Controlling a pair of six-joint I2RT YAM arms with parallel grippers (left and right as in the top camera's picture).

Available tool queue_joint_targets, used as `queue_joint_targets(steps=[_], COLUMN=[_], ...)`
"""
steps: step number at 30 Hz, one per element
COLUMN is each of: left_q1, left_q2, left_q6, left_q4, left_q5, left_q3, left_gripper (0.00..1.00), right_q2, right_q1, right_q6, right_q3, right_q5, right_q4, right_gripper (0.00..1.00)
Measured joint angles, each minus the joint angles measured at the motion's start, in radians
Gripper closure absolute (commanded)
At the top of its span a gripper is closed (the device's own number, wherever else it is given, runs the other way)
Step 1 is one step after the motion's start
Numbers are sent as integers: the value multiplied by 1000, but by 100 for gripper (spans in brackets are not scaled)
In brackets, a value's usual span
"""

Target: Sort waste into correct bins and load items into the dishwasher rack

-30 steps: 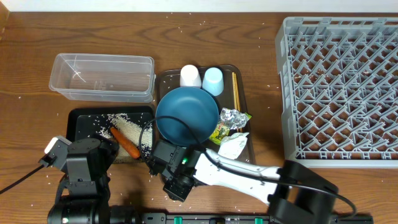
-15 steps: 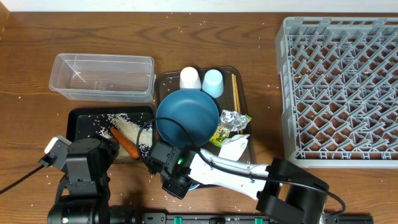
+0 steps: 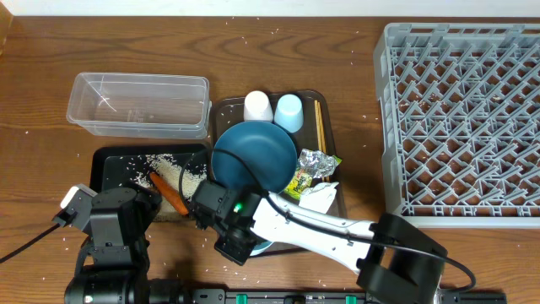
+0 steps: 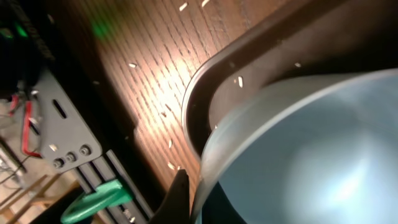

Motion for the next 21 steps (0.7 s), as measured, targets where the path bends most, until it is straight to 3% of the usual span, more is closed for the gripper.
queue_joint_targets(steps=[11, 21], left_q1=[0, 0], left_q2=[0, 0], left_q6=[0, 0], left_q4=[0, 0], left_q5=[0, 0], left_q3=[0, 0], left_gripper=[2, 2], right_q2=[-31, -304], right_q1=[-153, -462], right_q6=[14, -56], right_q3=[169, 189], right_q5=[-61, -233], right_q4=[-174, -227], right_gripper=[99, 99])
